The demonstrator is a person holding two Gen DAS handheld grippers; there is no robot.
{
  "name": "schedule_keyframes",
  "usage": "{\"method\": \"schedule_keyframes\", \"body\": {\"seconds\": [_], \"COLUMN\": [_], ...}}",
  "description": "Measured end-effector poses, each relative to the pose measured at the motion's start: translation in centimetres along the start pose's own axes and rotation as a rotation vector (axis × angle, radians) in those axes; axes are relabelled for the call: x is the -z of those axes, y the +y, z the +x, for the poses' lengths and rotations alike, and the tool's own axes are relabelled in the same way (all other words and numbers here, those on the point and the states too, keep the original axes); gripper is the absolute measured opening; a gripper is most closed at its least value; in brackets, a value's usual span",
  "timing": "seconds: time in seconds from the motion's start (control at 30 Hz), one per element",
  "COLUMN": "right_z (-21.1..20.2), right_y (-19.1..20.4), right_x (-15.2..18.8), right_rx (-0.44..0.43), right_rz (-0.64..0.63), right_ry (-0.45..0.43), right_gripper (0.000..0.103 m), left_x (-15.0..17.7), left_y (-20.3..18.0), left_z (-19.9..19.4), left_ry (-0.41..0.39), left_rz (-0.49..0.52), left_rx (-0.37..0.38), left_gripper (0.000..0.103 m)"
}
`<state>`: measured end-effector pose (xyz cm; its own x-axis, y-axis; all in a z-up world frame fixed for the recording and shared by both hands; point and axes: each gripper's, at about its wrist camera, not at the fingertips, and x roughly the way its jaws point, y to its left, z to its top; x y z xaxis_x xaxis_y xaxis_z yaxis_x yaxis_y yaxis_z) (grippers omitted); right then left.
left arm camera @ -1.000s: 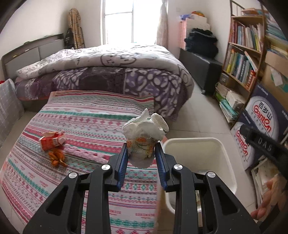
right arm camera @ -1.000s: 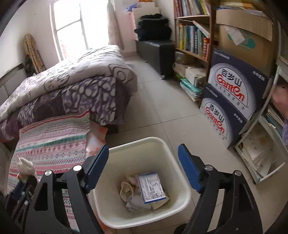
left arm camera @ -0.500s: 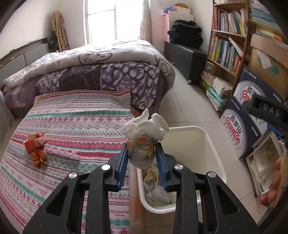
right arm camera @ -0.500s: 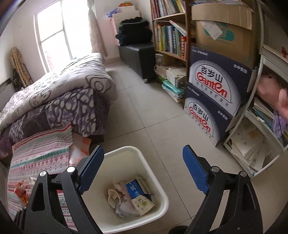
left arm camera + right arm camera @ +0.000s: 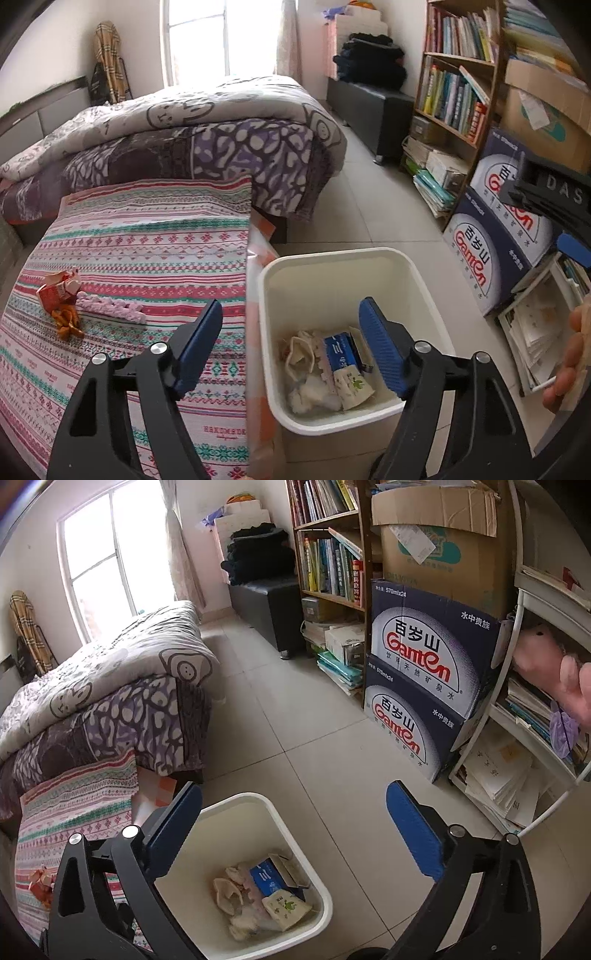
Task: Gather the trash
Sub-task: 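Grasp an orange peel on the bed with the left tool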
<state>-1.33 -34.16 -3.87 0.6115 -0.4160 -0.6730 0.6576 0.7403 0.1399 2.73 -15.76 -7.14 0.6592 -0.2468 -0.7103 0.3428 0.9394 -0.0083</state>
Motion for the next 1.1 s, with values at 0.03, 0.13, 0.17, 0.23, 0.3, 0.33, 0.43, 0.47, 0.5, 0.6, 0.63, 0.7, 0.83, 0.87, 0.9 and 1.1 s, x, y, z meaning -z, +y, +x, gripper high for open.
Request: {"method": "schedule_keyframes", "body": {"seconds": [0.03, 0.13, 0.17, 0.23, 0.3, 0.33, 0.43, 0.47, 0.5, 0.6, 0.63, 0.7, 0.83, 0.87, 0.9, 1.1], "right_z": [0.1, 0.3, 0.3, 0.4, 0.4, 0.5, 0.4, 0.4, 0.4, 0.4, 0.4, 0.5, 0.7, 0.7, 0.7, 1.0], "right_y": [0.4, 1.4, 1.7, 2.5, 3.4, 3.9, 5.1, 5.5, 5.9, 7.0, 7.3, 8.0, 9.2, 9.5, 9.9, 11.4], "right_x": [0.2, 0.7, 0.9, 1.2, 1.5, 1.7, 2.2, 2.3, 2.5, 3.0, 3.1, 3.4, 3.9, 4.0, 4.2, 4.9], "right_rx": [-0.002, -0.016, -0.021, -0.034, -0.048, -0.055, -0.075, -0.081, -0.085, -0.100, -0.104, -0.112, -0.124, -0.128, -0.132, -0.150], "right_rz": [-0.008, -0.028, -0.035, -0.055, -0.077, -0.087, -0.109, -0.116, -0.122, -0.139, -0.143, -0.153, -0.169, -0.173, -0.178, -0.203], "right_ry": [0.006, 0.031, 0.039, 0.052, 0.066, 0.072, 0.084, 0.088, 0.092, 0.104, 0.108, 0.114, 0.133, 0.137, 0.140, 0.164], "right_gripper": [0.096, 0.096, 0.096, 0.096, 0.096, 0.096, 0.096, 0.096, 0.096, 0.096, 0.096, 0.096, 0.096, 0.096, 0.096, 0.096], "left_x": [0.0, -0.2, -0.3, -0.4, -0.4, -0.4, -0.6, -0.5, -0.5, -0.3, -0.2, 0.0, 0.6, 0.8, 1.0, 2.7], "left_y": [0.3, 1.5, 2.0, 3.2, 4.3, 5.0, 7.7, 8.9, 9.8, 13.5, 14.4, 16.7, 21.2, 22.3, 23.2, 29.2], "left_z": [0.0, 0.1, 0.1, 0.4, 0.5, 0.5, 0.9, 1.0, 1.2, 1.8, 1.9, 2.2, 2.5, 2.5, 2.6, 2.9], "left_ry": [-0.001, 0.007, 0.012, 0.023, 0.031, 0.036, 0.059, 0.069, 0.079, 0.119, 0.128, 0.155, 0.190, 0.196, 0.201, 0.270], "left_rz": [-0.006, -0.031, -0.040, -0.060, -0.075, -0.086, -0.131, -0.151, -0.168, -0.241, -0.260, -0.313, -0.429, -0.458, -0.481, -0.614], "left_rx": [-0.007, -0.036, -0.049, -0.077, -0.104, -0.121, -0.171, -0.192, -0.207, -0.262, -0.273, -0.293, -0.311, -0.314, -0.316, -0.302], "left_gripper": [0.078, 0.080, 0.080, 0.081, 0.081, 0.081, 0.081, 0.081, 0.081, 0.081, 0.081, 0.081, 0.081, 0.081, 0.081, 0.079]}}
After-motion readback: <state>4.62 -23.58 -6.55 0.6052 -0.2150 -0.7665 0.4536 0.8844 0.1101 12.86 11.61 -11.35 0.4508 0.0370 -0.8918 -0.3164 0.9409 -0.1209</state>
